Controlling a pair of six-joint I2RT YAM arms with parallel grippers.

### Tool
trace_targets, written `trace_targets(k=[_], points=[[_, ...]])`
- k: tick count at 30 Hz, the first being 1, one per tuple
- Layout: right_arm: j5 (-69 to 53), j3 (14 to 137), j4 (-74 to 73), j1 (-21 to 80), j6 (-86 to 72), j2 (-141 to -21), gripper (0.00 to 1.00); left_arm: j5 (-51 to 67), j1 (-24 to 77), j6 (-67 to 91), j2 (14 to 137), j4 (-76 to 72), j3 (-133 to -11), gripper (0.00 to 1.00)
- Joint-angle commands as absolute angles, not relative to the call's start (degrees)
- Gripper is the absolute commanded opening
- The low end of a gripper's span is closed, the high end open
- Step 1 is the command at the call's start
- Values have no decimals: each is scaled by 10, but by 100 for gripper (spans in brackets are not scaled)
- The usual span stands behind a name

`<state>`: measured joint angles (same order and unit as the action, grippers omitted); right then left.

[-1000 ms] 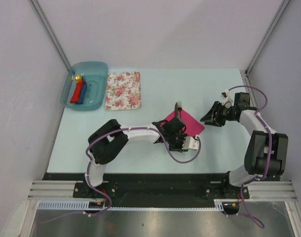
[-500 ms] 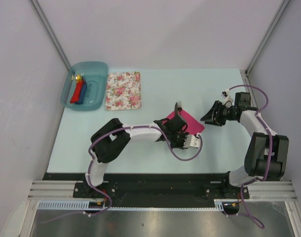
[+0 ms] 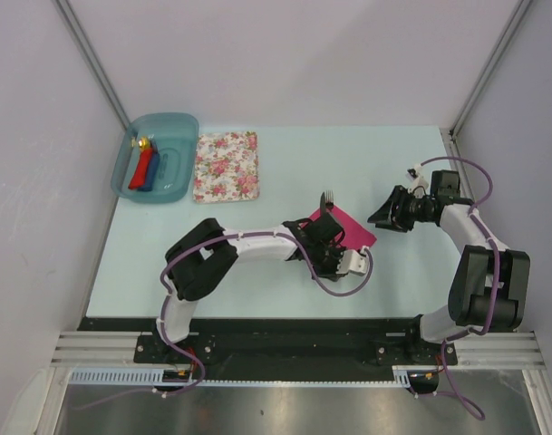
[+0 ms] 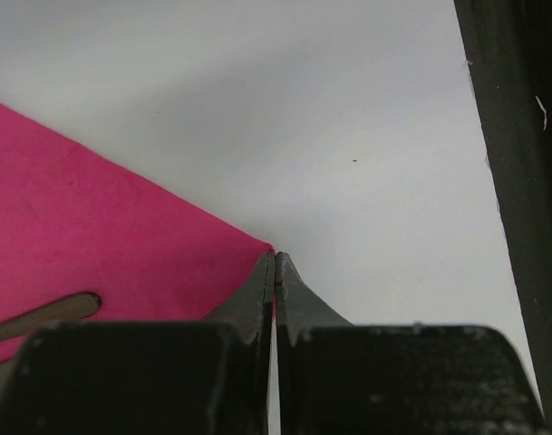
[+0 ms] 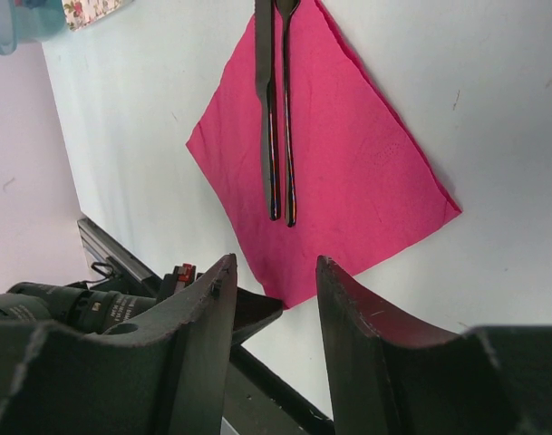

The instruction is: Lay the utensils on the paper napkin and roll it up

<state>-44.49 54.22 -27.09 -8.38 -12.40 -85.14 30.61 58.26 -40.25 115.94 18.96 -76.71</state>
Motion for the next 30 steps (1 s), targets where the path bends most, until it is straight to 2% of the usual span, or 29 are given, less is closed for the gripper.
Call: trace_targets(k=[1,16,30], points=[[-457,538,-255,-87,-128,-832,45,345,561,-377,1129,205,-812,0],[-465,539,-253,-86,-132,-842,45,339,484,-337,1161,201,-902,0],[-470,521,-240,-51,-134,-854,43,298,462,-336,1209,163,-933,0]])
